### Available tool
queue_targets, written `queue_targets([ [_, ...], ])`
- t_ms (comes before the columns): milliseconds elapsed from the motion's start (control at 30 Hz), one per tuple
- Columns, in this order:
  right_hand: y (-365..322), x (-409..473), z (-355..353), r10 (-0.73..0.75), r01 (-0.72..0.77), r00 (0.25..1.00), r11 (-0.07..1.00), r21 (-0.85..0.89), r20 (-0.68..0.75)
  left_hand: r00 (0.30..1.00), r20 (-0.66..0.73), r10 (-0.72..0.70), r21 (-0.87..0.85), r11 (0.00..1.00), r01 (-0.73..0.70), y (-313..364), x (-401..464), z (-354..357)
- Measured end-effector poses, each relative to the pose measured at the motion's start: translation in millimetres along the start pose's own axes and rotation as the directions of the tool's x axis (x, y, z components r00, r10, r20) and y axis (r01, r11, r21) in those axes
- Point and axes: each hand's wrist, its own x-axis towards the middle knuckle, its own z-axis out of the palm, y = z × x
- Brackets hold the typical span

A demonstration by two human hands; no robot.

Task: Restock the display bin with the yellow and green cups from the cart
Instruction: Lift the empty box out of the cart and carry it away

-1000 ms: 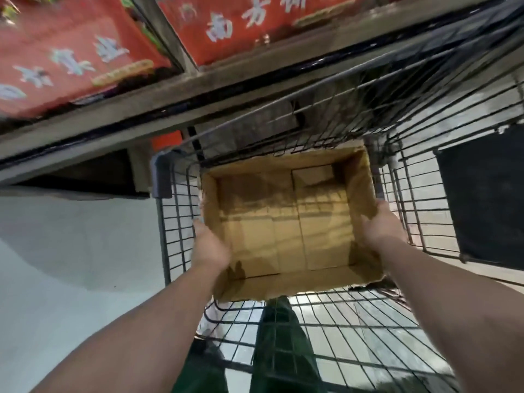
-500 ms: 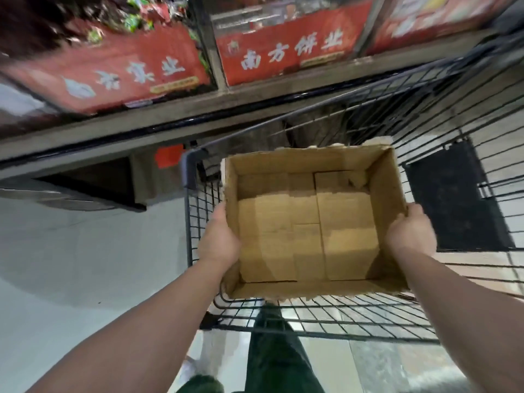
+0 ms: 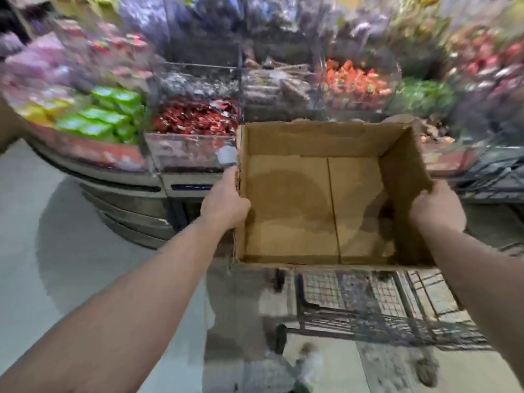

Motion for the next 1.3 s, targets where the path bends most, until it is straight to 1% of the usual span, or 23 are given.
queue_targets([
  [67,-52.7,-33.0,12.3,-0.057,0.055,0.997,0.997,0.055,0.045,0.995,-0.092,-0.034,-0.006,0.999,0.033,-33.6,-14.2,-56.8],
  [167,-133.9,-81.2,40.6,-0.158,0.142,0.979,0.981,0.132,0.126,0.975,-0.197,-0.101,0.039,0.993,0.111,-98.8,-31.7,-131.2],
  [300,-233.8,-146.9,86.4,-0.313,0.265,0.919,0.940,0.213,0.239,0.927,-0.304,-0.219,0.041,0.969,0.243,-188.0,-54.9,-212.2],
  [400,-296.3,-193.3,123.9,-0.417,0.346,0.852,0.902,0.258,0.315,0.855,-0.374,-0.360,0.043,0.914,0.404,-247.3,-72.3,-255.7],
  [467,-335.4,-219.1,152.3,-0.471,0.390,0.807,0.878,0.277,0.357,0.808,-0.403,-0.430,0.022,0.878,0.478,-284.3,-77.2,-277.0],
  [567,-395.2,-253.0,204.7,-0.542,0.450,0.726,0.840,0.304,0.423,0.751,-0.418,-0.510,-0.013,0.831,0.557,-337.9,-75.1,-304.8],
  [700,-489.6,-297.4,272.6,-0.640,0.548,0.605,0.766,0.334,0.474,0.636,-0.473,-0.610,-0.052,0.739,0.671,-406.5,-63.2,-352.2],
  [767,-542.4,-318.6,297.7,-0.684,0.596,0.542,0.723,0.350,0.488,0.576,-0.500,-0.646,-0.078,0.697,0.713,-435.7,-51.3,-383.5],
  [800,-568.9,-327.7,307.4,-0.700,0.608,0.522,0.706,0.363,0.487,0.550,-0.505,-0.665,-0.086,0.673,0.735,-447.5,-43.8,-401.7],
  [900,-645.8,-351.5,331.4,-0.740,0.616,0.455,0.663,0.426,0.495,0.478,-0.522,-0.706,-0.123,0.617,0.777,-480.2,-17.9,-454.6],
  [967,-698.1,-361.4,348.4,-0.747,0.622,0.428,0.652,0.434,0.509,0.435,-0.541,-0.720,-0.144,0.589,0.795,-501.0,0.5,-486.9],
  [1000,-721.5,-366.3,356.8,-0.751,0.622,0.414,0.646,0.443,0.515,0.419,-0.551,-0.721,-0.151,0.580,0.800,-511.4,8.3,-500.8],
  [1067,-766.5,-380.1,376.0,-0.776,0.623,0.362,0.614,0.485,0.516,0.378,-0.580,-0.722,-0.186,0.569,0.801,-537.8,23.4,-524.7],
  [1133,-811.8,-395.4,398.3,-0.789,0.639,0.331,0.591,0.493,0.517,0.340,-0.592,-0.730,-0.222,0.554,0.803,-567.7,41.1,-550.4],
  [1233,-876.9,-414.7,437.0,-0.811,0.638,0.300,0.562,0.526,0.502,0.335,-0.579,-0.743,-0.244,0.550,0.799,-620.8,79.3,-595.7],
  [1300,-922.1,-425.2,463.5,-0.823,0.637,0.290,0.547,0.543,0.489,0.366,-0.574,-0.732,-0.275,0.594,0.756,-661.2,113.1,-631.3],
])
